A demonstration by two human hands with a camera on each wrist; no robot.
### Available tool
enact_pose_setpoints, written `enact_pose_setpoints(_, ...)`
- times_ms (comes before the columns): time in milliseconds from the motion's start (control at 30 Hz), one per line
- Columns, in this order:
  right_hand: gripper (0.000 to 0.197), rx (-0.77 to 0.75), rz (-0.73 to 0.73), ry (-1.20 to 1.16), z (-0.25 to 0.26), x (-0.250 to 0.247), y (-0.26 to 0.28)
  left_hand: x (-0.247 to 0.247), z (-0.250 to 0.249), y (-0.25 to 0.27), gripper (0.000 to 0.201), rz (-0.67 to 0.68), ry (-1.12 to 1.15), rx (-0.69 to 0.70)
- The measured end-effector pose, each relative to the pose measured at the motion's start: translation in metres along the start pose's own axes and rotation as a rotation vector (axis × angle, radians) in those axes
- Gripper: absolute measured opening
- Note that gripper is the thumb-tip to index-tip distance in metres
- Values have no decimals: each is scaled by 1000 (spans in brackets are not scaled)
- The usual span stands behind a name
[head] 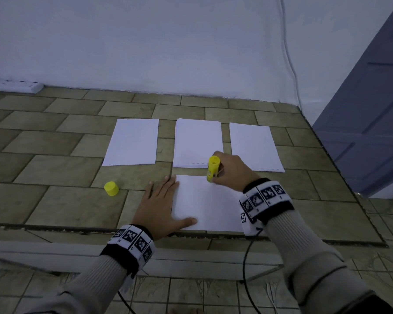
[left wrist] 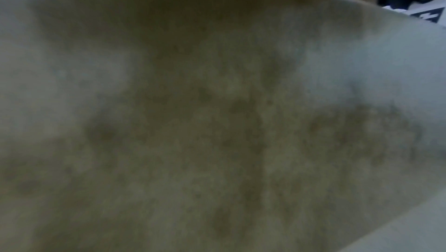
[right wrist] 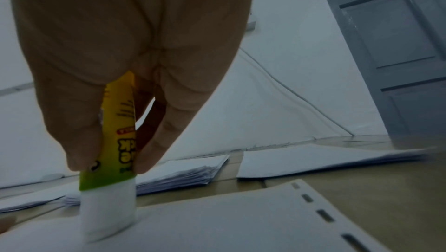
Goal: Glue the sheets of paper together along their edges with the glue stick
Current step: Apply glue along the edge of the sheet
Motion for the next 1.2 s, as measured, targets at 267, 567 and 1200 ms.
enact_pose_setpoints(267, 18, 28, -47, -23, -6, -3, 13, -1, 0, 1, 121, 5, -8, -1)
enact_pose_setpoints(567, 18, 65, 38, -147, -13, -27, 101, 1, 0, 0, 129, -3, -5, 14)
enact_pose_setpoints(1200, 20, 74, -71, 7, -36, -50, 90, -1, -3, 1, 133, 39, -43, 18)
Point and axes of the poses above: each hand's wrist, its own y-axis away from the middle knuckle, its own x-axis out of the palm, z = x × y, the point moved 2 cm from there along -y, towards the middle knuckle, and after that the axes turned 5 degrees about -z, right-handed, at the moved point
